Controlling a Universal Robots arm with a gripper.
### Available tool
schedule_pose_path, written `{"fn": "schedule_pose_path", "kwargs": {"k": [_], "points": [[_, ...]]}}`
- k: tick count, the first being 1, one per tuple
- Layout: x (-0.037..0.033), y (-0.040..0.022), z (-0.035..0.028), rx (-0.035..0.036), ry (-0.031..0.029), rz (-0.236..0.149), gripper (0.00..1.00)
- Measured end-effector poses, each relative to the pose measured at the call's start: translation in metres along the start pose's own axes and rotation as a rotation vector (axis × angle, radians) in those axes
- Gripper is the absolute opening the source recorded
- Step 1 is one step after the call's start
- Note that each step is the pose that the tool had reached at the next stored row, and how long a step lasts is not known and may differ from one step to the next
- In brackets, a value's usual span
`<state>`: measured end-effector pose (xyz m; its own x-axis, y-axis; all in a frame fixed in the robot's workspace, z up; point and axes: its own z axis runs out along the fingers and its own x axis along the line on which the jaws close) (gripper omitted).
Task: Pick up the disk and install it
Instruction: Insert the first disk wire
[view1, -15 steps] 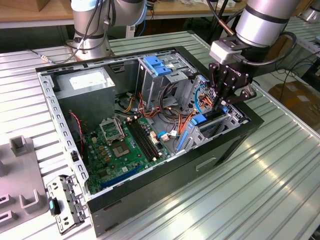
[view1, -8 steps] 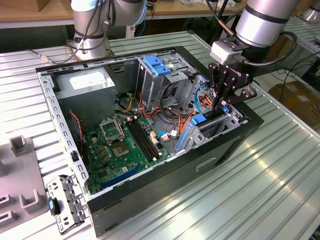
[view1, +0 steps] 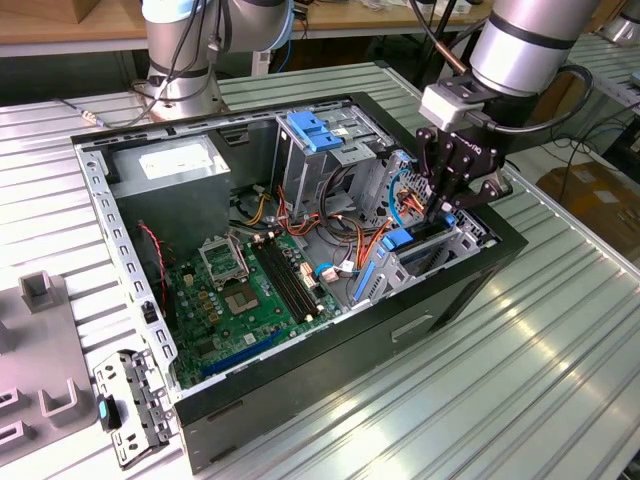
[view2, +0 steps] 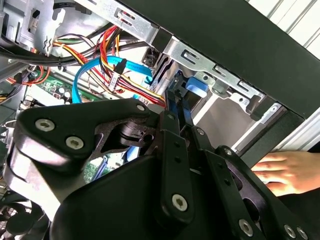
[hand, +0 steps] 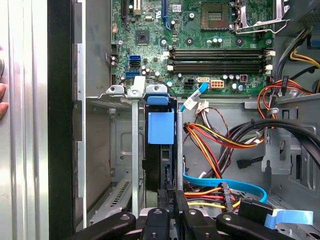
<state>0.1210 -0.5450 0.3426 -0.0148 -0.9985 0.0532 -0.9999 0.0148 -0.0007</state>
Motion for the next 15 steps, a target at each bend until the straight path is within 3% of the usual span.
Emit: {"fn": "schedule_pose_path", "kwargs": {"k": [15], "points": [[-0.0001,0.0,0.0033,-0.0006,-0.0001,0.0,0.17]]}}
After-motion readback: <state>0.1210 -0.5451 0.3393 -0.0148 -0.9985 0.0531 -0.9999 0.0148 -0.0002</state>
